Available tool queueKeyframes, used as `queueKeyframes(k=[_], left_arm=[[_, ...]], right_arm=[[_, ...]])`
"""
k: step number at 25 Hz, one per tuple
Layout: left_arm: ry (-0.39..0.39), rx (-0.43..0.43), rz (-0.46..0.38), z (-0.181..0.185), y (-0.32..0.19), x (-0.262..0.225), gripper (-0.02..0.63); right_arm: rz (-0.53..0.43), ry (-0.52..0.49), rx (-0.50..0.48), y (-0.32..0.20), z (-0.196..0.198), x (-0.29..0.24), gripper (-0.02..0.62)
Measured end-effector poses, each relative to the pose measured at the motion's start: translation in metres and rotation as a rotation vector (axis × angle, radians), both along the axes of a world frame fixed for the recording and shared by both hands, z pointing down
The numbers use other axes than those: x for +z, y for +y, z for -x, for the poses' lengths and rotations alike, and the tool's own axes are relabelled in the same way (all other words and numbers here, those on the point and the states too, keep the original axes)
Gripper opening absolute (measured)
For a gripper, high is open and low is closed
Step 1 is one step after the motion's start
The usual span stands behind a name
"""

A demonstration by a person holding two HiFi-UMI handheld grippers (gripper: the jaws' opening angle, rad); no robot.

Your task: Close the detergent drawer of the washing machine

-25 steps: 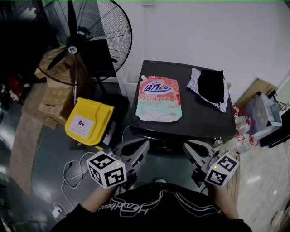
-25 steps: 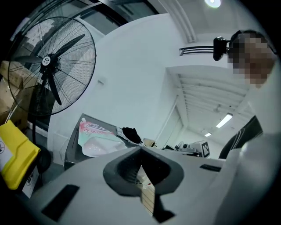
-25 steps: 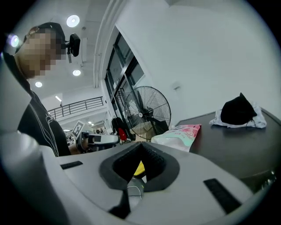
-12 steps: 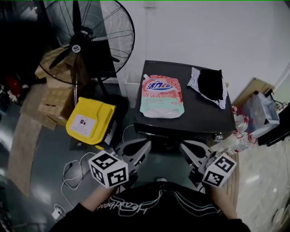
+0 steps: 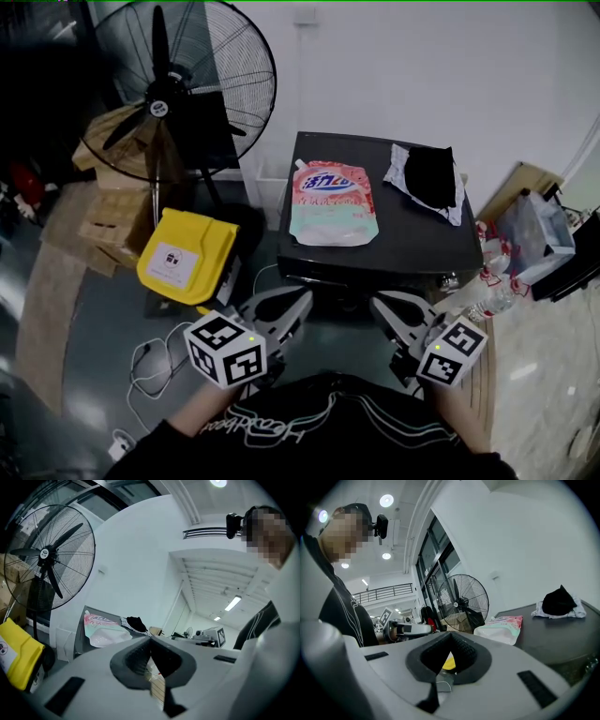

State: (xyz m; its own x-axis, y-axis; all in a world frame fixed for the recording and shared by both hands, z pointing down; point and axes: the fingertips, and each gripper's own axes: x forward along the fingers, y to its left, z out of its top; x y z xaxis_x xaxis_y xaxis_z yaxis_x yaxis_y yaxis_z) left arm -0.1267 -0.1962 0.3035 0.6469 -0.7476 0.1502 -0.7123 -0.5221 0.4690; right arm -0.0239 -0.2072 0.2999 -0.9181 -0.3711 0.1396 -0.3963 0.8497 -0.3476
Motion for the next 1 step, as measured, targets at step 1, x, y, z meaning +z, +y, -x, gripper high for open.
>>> queueKeyframes(k=[1], left_arm=[[0.0,-0.002,0.0,-0.0002,0.0005,-0.0003,0.023]], right_arm=[[0.001,-0.002,0.002,0.0004,-0.0009,-0.0005,0.026]])
